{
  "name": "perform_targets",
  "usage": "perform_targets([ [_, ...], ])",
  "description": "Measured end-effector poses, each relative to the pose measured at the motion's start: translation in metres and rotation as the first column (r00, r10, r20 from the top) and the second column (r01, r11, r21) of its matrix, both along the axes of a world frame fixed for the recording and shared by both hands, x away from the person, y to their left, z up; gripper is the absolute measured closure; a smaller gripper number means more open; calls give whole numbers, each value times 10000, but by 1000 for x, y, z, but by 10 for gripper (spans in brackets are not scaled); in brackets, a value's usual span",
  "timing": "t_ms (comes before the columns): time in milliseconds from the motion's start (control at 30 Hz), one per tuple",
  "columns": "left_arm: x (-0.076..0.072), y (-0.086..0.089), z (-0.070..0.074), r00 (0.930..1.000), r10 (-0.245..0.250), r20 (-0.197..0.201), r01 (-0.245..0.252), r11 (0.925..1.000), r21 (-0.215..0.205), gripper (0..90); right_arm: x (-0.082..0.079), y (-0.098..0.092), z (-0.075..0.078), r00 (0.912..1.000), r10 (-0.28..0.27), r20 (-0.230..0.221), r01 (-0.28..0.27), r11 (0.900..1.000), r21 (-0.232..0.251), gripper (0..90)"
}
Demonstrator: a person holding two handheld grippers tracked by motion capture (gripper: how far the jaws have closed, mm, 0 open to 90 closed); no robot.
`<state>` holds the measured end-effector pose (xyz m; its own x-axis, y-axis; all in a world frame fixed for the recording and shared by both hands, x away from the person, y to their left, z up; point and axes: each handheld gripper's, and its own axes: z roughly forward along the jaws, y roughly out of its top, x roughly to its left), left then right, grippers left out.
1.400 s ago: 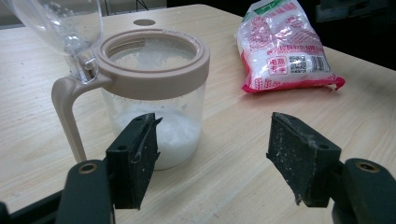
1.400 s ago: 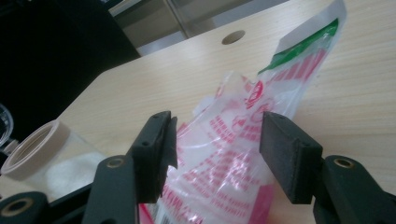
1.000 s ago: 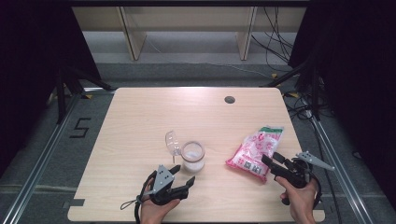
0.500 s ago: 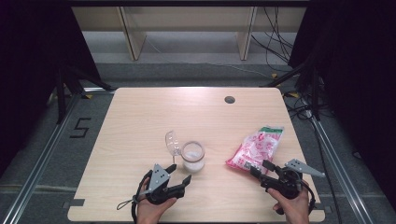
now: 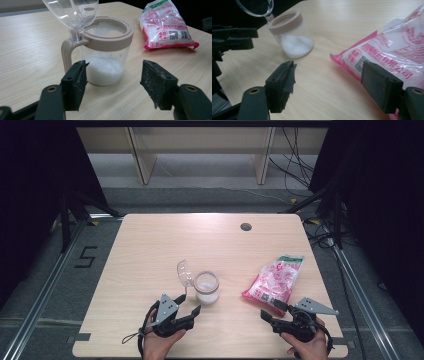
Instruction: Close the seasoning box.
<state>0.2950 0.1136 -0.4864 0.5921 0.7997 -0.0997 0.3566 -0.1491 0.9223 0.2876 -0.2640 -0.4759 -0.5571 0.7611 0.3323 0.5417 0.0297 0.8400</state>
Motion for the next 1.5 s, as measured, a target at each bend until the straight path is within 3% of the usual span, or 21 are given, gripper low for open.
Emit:
perform_targets([
  [33,0,1,0,10000,-76,32,76,10000,33,396,0,-1,0,9996,204,172,-200,9996,-212,286],
  [67,1,3,0,9996,-197,202,195,9997,113,406,0,1,-1,9990,348,274,-348,9994,-20,287],
  [167,2,7,1,9998,-76,159,73,9997,235,434,-2,1,-2,9988,321,367,-308,9989,-351,287],
  [267,1,9,2,9997,-81,218,75,9997,241,471,-6,2,-2,9996,279,53,-277,9993,-249,288],
  [300,1,8,1,9999,53,128,-53,10000,-39,479,-7,2,-2,9992,384,93,-382,9990,-242,291],
  [400,1,9,2,9998,100,196,-101,9999,47,519,-8,1,-4,9988,464,161,-455,9978,-488,293],
  [433,2,10,2,9994,-67,332,63,9999,114,523,-10,2,-3,9991,414,-117,-418,9983,-402,294],
  [600,2,15,6,9985,109,538,-122,9996,238,652,-10,1,-6,9984,510,225,-498,9975,-503,301],
  [633,2,17,7,9973,198,706,-218,9994,272,683,-11,1,-6,9982,577,190,-565,9968,-572,301],
  [667,1,18,8,9969,298,725,-325,9988,358,761,-14,4,-4,9986,456,-253,-462,9986,-238,301],
  [700,1,19,9,9957,292,874,-351,9972,667,800,-13,3,-6,9986,523,-8,-523,9977,-436,301],
  [833,2,23,14,9944,353,994,-439,9954,855,893,-17,3,-5,9982,589,-138,-596,9965,-581,301],
  [900,4,23,14,9952,388,902,-457,9961,761,893,-18,5,-6,9984,543,-183,-549,9981,-292,301],
  [1067,8,24,19,9953,363,892,-431,9962,751,894,-16,3,-8,9965,795,259,-775,9944,-722,300],
  [1100,9,24,19,9955,317,892,-382,9967,722,894,-17,3,-7,9971,756,-6,-755,9945,-729,301],
  [1167,11,25,20,9956,260,904,-316,9977,603,894,-16,4,-9,9966,819,74,-813,9949,-589,315],
  [1233,12,25,19,9956,366,857,-417,9974,583,894,-17,4,-7,9958,917,84,-907,9924,-835,316],
  [1267,13,26,19,9961,381,790,-421,9979,495,894,-19,6,-8,9964,823,-203,-834,9950,-555,316],
  [1333,15,26,18,9963,413,760,-450,9979,475,894,-18,6,-9,9961,878,-105,-883,9945,-568,312],
  [1400,17,26,18,9963,375,769,-412,9980,471,894,-20,7,-7,9961,806,-360,-825,9952,-528,313],
  [1500,21,26,20,9958,396,821,-435,9980,466,894,-17,4,-8,9960,887,75,-877,9925,-846,312],
])
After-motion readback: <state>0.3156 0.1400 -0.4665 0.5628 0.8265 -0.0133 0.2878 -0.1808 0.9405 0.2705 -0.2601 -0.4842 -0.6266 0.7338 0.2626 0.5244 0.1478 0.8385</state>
